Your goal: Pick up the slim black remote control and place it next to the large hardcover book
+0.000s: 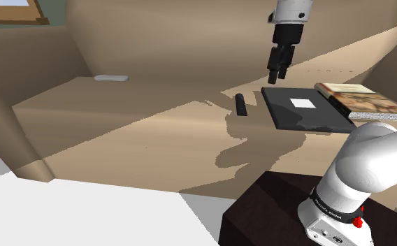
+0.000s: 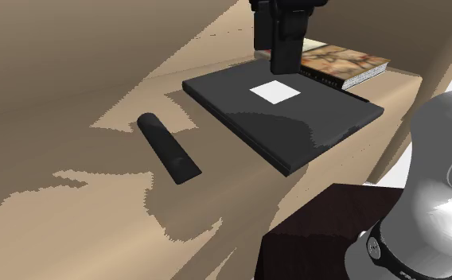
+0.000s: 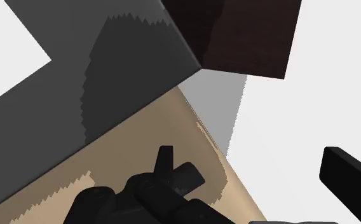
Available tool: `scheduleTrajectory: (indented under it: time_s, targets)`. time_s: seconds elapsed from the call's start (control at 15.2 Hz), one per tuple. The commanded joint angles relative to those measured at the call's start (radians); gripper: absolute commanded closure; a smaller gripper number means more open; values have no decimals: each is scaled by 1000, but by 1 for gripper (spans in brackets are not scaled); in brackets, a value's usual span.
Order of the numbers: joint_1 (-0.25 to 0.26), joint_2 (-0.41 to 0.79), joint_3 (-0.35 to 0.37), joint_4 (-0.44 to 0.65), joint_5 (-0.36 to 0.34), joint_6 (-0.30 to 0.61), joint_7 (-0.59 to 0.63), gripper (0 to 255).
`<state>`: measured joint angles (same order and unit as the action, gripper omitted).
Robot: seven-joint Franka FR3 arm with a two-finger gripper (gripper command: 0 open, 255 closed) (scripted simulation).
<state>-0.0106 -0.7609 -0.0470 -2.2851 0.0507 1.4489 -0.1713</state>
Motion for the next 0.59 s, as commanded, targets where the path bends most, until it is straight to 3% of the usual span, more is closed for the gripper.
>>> scheduleTrajectory:
  time_s: [0.0, 0.53]
  targets:
    - [0, 0, 0, 0, 0, 0, 0, 0]
    - [-122, 277, 71, 45, 65, 186, 400, 0]
